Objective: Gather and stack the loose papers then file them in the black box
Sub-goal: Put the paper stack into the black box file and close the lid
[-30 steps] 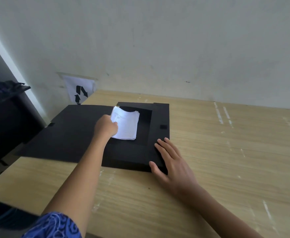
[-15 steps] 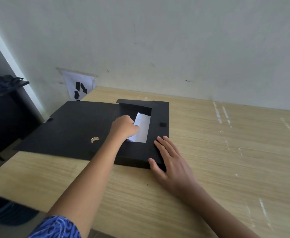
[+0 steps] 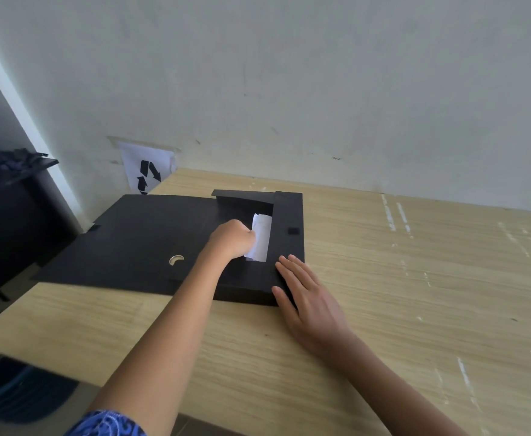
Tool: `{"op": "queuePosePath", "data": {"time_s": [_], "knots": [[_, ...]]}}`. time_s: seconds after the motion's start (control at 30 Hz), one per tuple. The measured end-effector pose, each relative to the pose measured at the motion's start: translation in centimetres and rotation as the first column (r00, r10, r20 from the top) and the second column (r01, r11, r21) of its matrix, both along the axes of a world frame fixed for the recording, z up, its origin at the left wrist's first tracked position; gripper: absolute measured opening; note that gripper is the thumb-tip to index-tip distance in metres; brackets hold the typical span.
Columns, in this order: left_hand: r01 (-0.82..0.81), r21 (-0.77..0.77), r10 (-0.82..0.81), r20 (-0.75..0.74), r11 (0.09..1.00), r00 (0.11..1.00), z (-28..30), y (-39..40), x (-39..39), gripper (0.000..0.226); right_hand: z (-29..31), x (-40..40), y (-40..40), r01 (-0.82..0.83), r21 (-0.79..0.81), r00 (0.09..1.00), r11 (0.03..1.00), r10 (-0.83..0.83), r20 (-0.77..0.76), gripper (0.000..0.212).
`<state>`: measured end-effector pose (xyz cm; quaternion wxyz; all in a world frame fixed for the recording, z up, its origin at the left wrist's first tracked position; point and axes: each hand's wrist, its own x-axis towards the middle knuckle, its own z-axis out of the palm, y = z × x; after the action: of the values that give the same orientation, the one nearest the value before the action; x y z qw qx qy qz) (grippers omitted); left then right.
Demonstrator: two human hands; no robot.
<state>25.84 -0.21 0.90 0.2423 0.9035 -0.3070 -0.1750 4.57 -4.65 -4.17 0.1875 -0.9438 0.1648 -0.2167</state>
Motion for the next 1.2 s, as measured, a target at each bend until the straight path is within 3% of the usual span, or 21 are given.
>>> {"op": "queuePosePath", "data": {"time_s": [0.07, 0.13, 0.2, 0.3, 0.4, 0.6, 0.73, 0.83, 0.93, 1.0, 1.1, 1.2], "knots": [[0.019, -0.066, -0.026, -0.113, 0.998, 0.993, 0.6, 1.0, -0.3, 0.015, 0.1, -0.1, 0.0, -0.002, -0.017, 0.999, 1.0, 0.002, -0.035, 0.06], [0.029, -0.138, -0.043, -0.096, 0.99, 0.994, 1.0, 2.9, -0.5, 0.022, 0.4, -0.2, 0.1, 0.018, -0.144, 0.996, 0.989, -0.029, -0.078, 0.06], [-0.007, -0.201, 0.024, 0.082, 0.98, 0.996, 1.5, 5.9, -0.9, 0.04, 0.7, 0.3, 0.8, 0.025, -0.299, 0.993, 0.954, -0.058, -0.105, 0.057], [-0.057, -0.294, 0.164, 0.354, 0.954, 0.921, 1.2, 10.7, -1.0, 0.047, 1.2, 2.4, 3.1, -0.05, -0.368, 0.993, 0.928, 0.008, -0.114, 0.054], [-0.128, -0.348, 0.277, 0.42, 0.929, 0.864, -0.7, 15.2, -0.3, 0.046, 1.1, 4.7, 5.9, -0.114, -0.373, 0.984, 0.921, 0.054, -0.167, 0.059], [-0.424, -0.115, 0.428, 0.443, 0.899, 0.788, -3.4, 22.5, 2.7, 0.053, 0.4, 5.8, 7.6, -0.104, -0.288, 0.983, 0.952, 0.055, -0.175, 0.056], [-0.64, 0.097, 0.544, 0.441, 0.762, 0.714, -4.3, 24.8, 5.3, 0.07, 0.4, 5.7, 7.6, -0.094, -0.259, 0.986, 0.961, 0.053, -0.159, 0.054], [-0.708, 0.117, 0.63, 0.372, 0.697, 0.681, -4.5, 25.0, 6.9, 0.081, 0.3, 5.7, 7.5, -0.088, -0.243, 0.986, 0.966, 0.049, -0.161, 0.054], [-0.723, -0.027, 0.692, 0.318, 0.69, 0.648, -4.7, 24.7, 8.3, 0.072, 0.2, 5.7, 7.5, -0.09, -0.239, 0.986, 0.967, 0.053, -0.159, 0.054], [-0.696, -0.239, 0.735, 0.229, 0.678, 0.638, -4.7, 24.6, 8.8, 0.064, 0.2, 5.7, 7.4, -0.099, -0.229, 0.986, 0.968, 0.064, -0.156, 0.056], [-0.633, -0.611, 0.749, -0.099, 0.474, 0.656, -3.1, 23.9, 8.2, 0.07, 0.2, 5.7, 7.5, -0.097, -0.216, 0.988, 0.972, 0.068, -0.141, 0.056], [-0.596, -0.747, 0.709, -0.248, 0.294, 0.66, -0.4, 22.6, 7.4, 0.071, 0.4, 5.7, 7.5, -0.091, -0.203, 0.988, 0.975, 0.063, -0.143, 0.056]]}}
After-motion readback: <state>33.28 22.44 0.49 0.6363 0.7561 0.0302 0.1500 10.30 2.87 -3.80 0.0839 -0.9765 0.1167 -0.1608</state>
